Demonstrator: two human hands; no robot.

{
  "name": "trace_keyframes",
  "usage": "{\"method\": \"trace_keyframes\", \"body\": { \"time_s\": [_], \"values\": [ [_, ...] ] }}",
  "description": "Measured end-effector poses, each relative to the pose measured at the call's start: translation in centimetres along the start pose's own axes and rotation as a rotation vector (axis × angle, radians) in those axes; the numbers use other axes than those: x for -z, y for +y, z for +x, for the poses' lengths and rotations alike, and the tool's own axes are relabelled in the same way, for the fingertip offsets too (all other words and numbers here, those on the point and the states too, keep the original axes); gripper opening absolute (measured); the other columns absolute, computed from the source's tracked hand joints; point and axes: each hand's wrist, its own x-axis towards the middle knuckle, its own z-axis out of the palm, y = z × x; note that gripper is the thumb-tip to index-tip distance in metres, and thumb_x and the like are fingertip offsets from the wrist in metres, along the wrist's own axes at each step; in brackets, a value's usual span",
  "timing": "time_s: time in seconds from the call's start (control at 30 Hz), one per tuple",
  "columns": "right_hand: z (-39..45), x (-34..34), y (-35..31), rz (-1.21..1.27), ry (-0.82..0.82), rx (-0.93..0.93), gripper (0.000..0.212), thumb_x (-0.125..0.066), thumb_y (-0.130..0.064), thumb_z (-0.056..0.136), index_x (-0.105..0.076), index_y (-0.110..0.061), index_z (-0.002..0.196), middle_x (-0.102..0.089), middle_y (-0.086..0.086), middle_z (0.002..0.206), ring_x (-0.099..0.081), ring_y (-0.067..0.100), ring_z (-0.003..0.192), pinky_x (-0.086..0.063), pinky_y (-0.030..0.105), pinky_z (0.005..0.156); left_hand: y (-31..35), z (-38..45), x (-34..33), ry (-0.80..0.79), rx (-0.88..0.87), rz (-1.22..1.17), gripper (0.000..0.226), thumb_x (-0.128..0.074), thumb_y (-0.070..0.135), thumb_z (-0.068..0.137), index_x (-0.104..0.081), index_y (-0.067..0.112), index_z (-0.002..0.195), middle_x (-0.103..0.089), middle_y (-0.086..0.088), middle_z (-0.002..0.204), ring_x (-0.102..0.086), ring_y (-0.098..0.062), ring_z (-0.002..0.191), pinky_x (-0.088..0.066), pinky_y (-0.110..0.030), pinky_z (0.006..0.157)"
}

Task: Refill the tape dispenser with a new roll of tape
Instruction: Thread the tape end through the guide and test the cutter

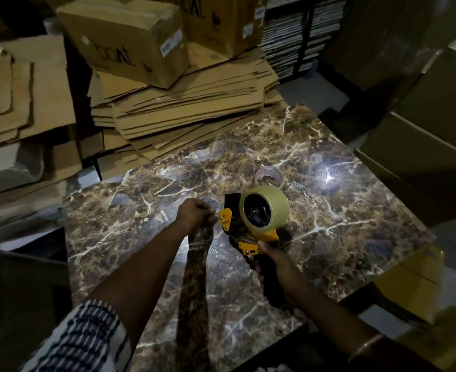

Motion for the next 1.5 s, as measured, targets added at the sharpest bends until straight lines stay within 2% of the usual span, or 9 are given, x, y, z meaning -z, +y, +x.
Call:
{"method": "trace_keyframes", "body": {
  "time_s": [0.23, 0.43, 0.57, 0.7, 0.8, 0.87, 1.13, 1.3, 1.5],
  "values": [
    [1.9, 0.5, -2.3, -0.203, -0.081, 0.025, 0.060, -0.085, -0.064, 0.058, -0.072, -0.009, 0.077, -0.047, 0.010, 0.053, -0.037, 0.019, 0.040, -0.029, 0.028, 0.047, -0.8, -0.7, -0.4, 0.062, -0.097, 0.068, 0.010, -0.072, 0.002, 0.084, -0.069, 0.008, 0.076, -0.063, 0.000, 0.067, -0.055, -0.010, 0.066, -0.039, -0.017, 0.064],
    [3.9, 1.3, -3.7, -0.312, -0.134, -0.048, 0.091, -0.084, -0.071, 0.056, -0.066, 0.007, 0.100, -0.056, 0.029, 0.066, -0.044, 0.025, 0.050, -0.035, 0.037, 0.054, -1.4, 0.1, -2.0, 0.200, -0.132, 0.092, 0.031, -0.060, 0.000, 0.079, -0.056, 0.013, 0.051, -0.055, 0.004, 0.052, -0.055, -0.020, 0.062, -0.038, -0.028, 0.061],
    [4.3, 1.6, -5.0, -0.368, -0.106, -0.102, 0.078, -0.082, -0.074, 0.053, -0.069, -0.003, 0.083, -0.043, 0.013, 0.053, -0.036, 0.021, 0.041, -0.029, 0.030, 0.048, -0.4, -0.1, -3.0, 0.233, -0.225, 0.069, 0.020, -0.060, 0.010, 0.080, -0.078, 0.011, 0.073, -0.069, 0.003, 0.067, -0.057, -0.006, 0.060, -0.042, -0.016, 0.058],
    [4.2, 1.8, -6.0, -0.385, -0.111, -0.157, 0.063, -0.074, -0.065, 0.067, -0.063, -0.005, 0.080, -0.037, 0.009, 0.052, -0.032, 0.019, 0.039, -0.024, 0.028, 0.045, -1.4, -0.5, -3.9, 0.354, -0.430, 0.168, 0.022, -0.059, 0.021, 0.079, -0.080, 0.014, 0.082, -0.074, -0.006, 0.079, -0.065, -0.023, 0.070, -0.053, -0.031, 0.065],
    [4.1, 1.8, -6.1, -0.396, -0.136, -0.144, 0.052, -0.073, -0.058, 0.079, -0.065, -0.007, 0.078, -0.035, 0.011, 0.053, -0.029, 0.019, 0.041, -0.022, 0.030, 0.045, -1.9, -0.3, -3.9, 0.453, -0.286, 0.004, 0.038, -0.070, 0.031, 0.074, -0.073, 0.007, 0.103, -0.062, -0.008, 0.108, -0.061, -0.023, 0.087, -0.051, -0.027, 0.074],
    [4.3, 1.7, -6.0, -0.414, -0.135, -0.134, 0.058, -0.074, -0.060, 0.077, -0.068, -0.003, 0.085, -0.034, 0.011, 0.055, -0.029, 0.019, 0.042, -0.022, 0.030, 0.045, -1.6, -0.2, -3.5, 0.484, -0.253, 0.019, 0.048, -0.063, 0.045, 0.067, -0.066, 0.009, 0.098, -0.056, -0.005, 0.099, -0.055, -0.022, 0.080, -0.047, -0.029, 0.066],
    [4.1, 0.9, -6.2, -0.469, -0.062, -0.230, 0.061, -0.066, -0.072, 0.075, -0.054, -0.019, 0.047, -0.039, 0.006, 0.048, -0.034, 0.020, 0.041, -0.024, 0.029, 0.047, -3.8, -0.8, -4.5, 0.437, -0.384, 0.102, 0.008, -0.070, 0.011, 0.085, -0.069, 0.011, 0.093, -0.056, -0.003, 0.101, -0.056, -0.019, 0.077, -0.047, -0.029, 0.064],
    [4.1, 0.5, -6.0, -0.473, -0.103, -0.233, 0.084, -0.058, -0.094, 0.058, -0.062, -0.011, 0.062, -0.045, 0.008, 0.054, -0.037, 0.021, 0.041, -0.028, 0.029, 0.047, -5.7, -1.1, -4.4, 0.297, -0.607, 0.336, 0.016, -0.064, 0.021, 0.089, -0.080, 0.022, 0.095, -0.067, 0.001, 0.119, -0.063, -0.023, 0.094, -0.048, -0.035, 0.078],
    [3.1, -0.5, -7.6, -0.691, -0.041, -0.151, 0.094, -0.042, -0.090, 0.073, -0.071, -0.003, 0.091, -0.058, 0.017, 0.068, -0.053, 0.023, 0.049, -0.041, 0.023, 0.050, -6.5, -1.0, -5.0, 0.352, -0.477, 0.475, 0.030, -0.047, 0.040, 0.092, -0.077, 0.038, 0.099, -0.057, 0.014, 0.137, -0.052, -0.024, 0.101, -0.044, -0.039, 0.082]
  ]
}}
